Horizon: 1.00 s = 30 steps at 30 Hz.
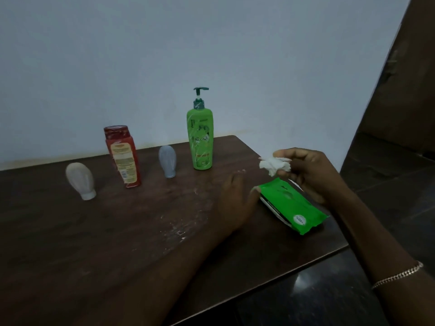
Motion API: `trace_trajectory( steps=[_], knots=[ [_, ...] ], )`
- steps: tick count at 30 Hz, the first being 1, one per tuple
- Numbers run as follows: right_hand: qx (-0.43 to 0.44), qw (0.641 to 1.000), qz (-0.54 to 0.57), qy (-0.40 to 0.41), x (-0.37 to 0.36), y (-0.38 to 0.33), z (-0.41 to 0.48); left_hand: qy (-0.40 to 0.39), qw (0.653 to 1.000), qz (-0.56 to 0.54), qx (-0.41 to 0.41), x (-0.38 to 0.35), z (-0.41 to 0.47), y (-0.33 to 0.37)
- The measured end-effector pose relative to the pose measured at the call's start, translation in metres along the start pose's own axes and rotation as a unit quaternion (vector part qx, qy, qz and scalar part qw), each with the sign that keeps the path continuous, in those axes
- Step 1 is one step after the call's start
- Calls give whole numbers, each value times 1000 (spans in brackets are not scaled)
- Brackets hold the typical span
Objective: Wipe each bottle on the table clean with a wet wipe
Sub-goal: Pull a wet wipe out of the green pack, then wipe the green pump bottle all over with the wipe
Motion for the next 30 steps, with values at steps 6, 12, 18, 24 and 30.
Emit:
trace_trajectory(
  steps=[6, 12, 18, 24, 30],
  knots=[
    [4, 999, 39, -16, -30, 6, 19, 92, 989, -6, 117, 20, 11, -40],
    [49, 998, -33, -27, -51, 9, 42, 174, 971, -6, 165, 36, 43, -48],
    [69, 996, -57, -29, -63, 10, 63, 250, 962, 1, 112, 84, 116, -54],
    [56, 996, -63, -19, -67, 18, 81, 144, 981, -1, 132, 117, 185, -76],
    [54, 997, -55, -13, -72, 22, 83, 73, 988, -29, 134, 127, 202, -83]
  ],
)
Point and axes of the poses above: each hand's wrist, its own z-axis towards the middle knuckle, its own x-axis out of the back of the hand, y = z × x, the point moved 2 cm from there along z, towards the middle knuckle, and after that the axes turned 10 degrees about z, right-handed, at the moved point
